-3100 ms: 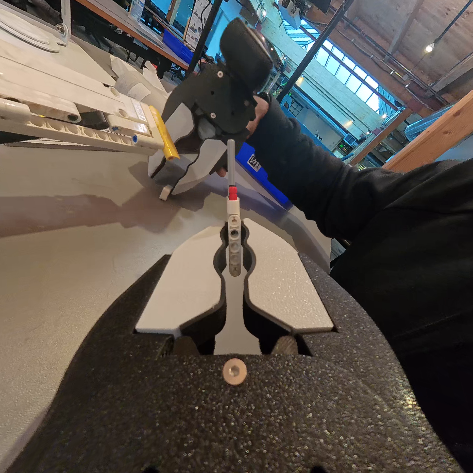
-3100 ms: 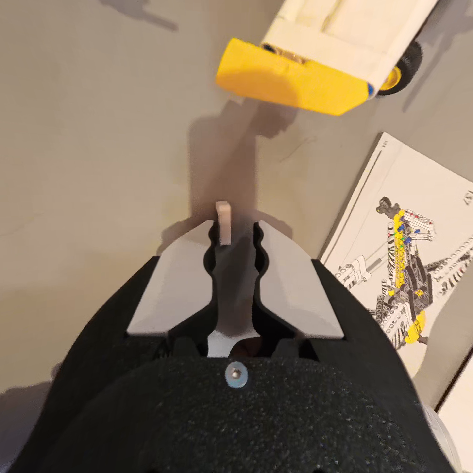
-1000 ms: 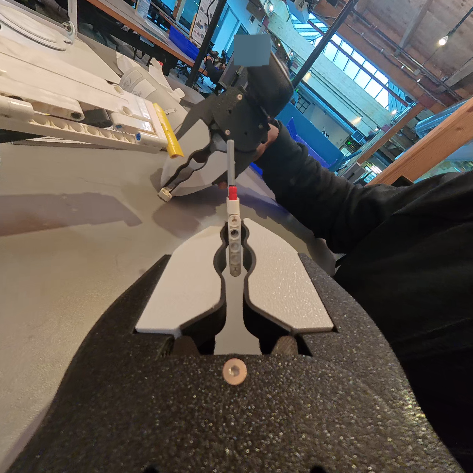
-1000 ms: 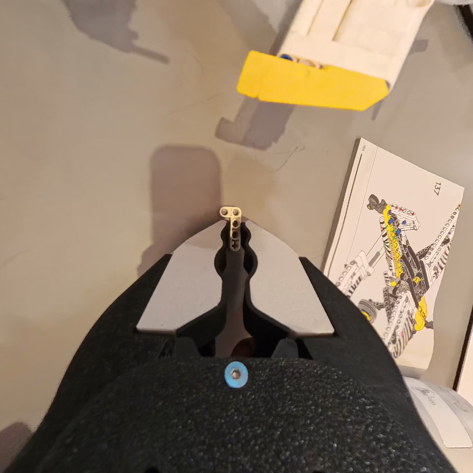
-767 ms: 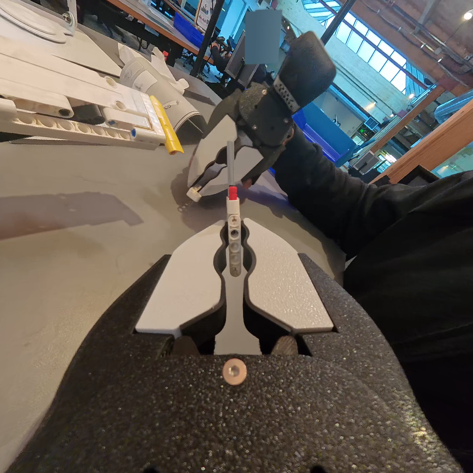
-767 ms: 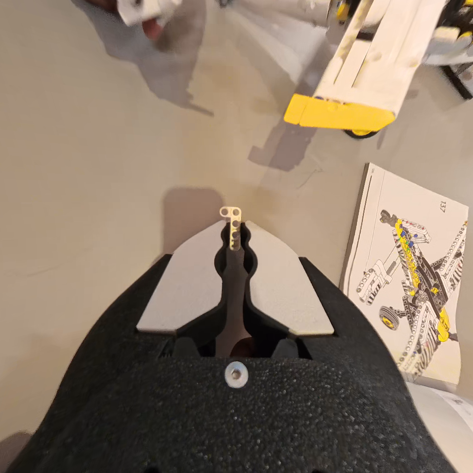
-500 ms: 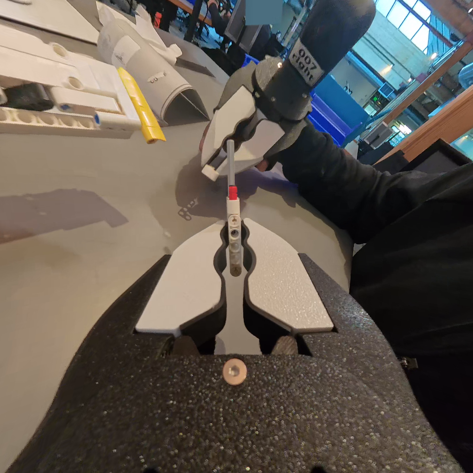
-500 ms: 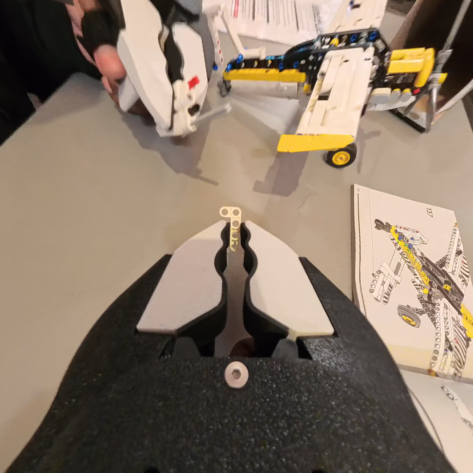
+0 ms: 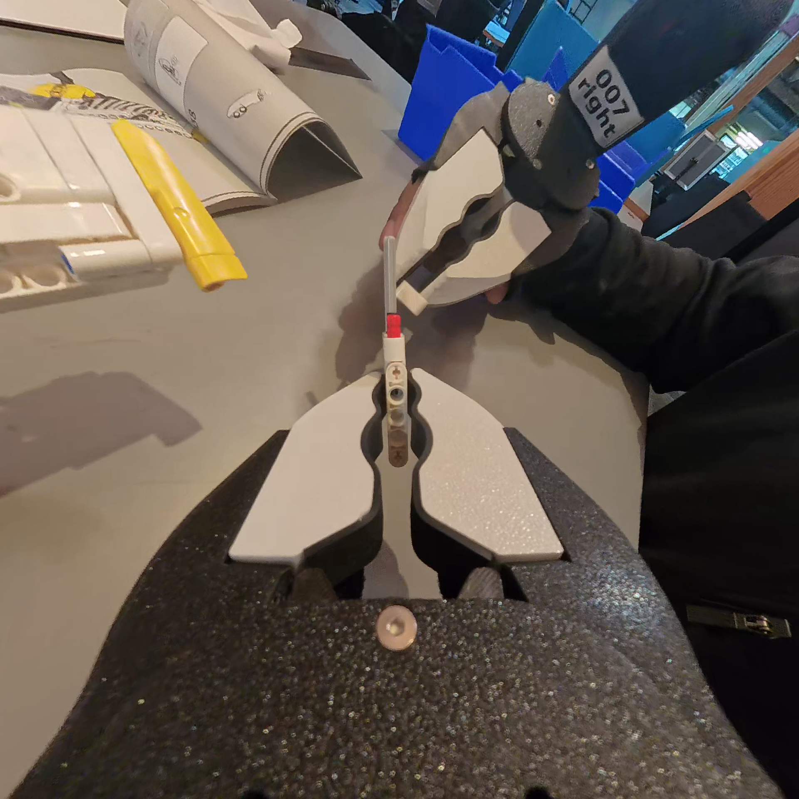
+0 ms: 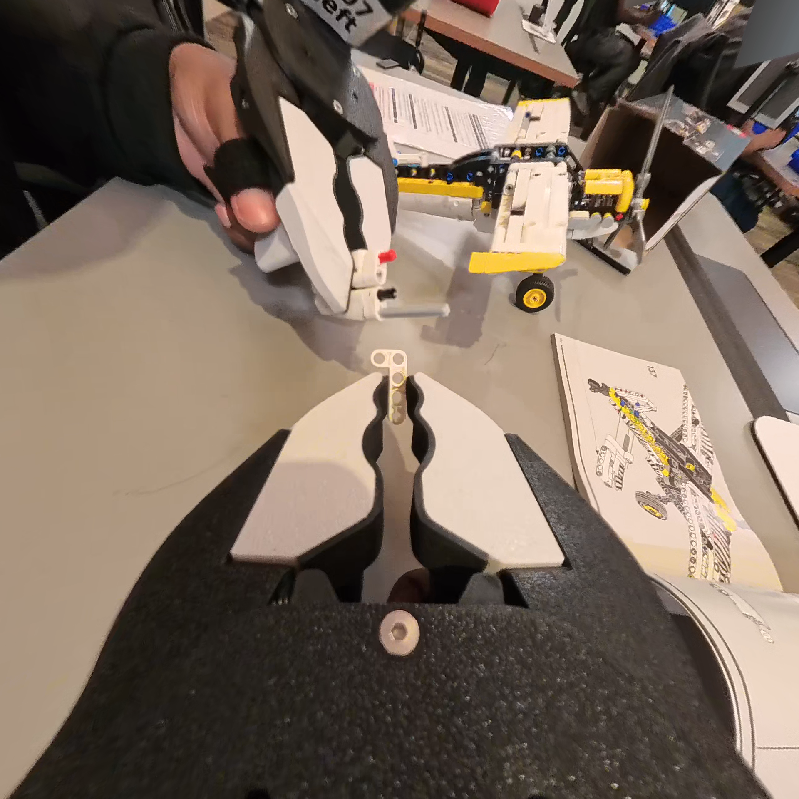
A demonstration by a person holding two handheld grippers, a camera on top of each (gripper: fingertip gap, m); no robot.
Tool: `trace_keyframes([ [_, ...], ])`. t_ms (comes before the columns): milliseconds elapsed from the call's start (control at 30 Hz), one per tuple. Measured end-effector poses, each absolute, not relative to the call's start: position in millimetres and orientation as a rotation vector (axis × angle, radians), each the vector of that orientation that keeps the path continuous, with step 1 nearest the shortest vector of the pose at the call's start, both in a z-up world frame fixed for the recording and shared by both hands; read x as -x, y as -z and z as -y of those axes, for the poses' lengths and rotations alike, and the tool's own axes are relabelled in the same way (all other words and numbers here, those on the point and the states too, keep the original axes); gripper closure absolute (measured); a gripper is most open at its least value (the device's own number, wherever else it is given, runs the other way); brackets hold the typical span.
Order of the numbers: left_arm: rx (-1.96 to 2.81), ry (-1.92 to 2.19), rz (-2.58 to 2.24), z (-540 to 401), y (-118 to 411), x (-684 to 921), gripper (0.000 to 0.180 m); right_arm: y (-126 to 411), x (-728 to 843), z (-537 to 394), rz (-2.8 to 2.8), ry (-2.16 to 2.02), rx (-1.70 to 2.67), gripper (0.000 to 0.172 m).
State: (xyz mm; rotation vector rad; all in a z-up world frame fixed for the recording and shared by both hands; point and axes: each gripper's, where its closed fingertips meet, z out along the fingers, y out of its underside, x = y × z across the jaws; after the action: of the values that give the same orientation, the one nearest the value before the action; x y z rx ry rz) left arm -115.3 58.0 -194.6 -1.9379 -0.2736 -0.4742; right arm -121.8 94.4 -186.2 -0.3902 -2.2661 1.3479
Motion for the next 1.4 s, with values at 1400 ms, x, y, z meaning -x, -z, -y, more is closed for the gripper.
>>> trace_keyframes([
  [1400, 1.793, 0.567, 0.343, -48.4, 179.8, 116.8, 0.173, 221.8, 123.6, -107.3, 2.260, -0.941, 0.530, 0.145],
])
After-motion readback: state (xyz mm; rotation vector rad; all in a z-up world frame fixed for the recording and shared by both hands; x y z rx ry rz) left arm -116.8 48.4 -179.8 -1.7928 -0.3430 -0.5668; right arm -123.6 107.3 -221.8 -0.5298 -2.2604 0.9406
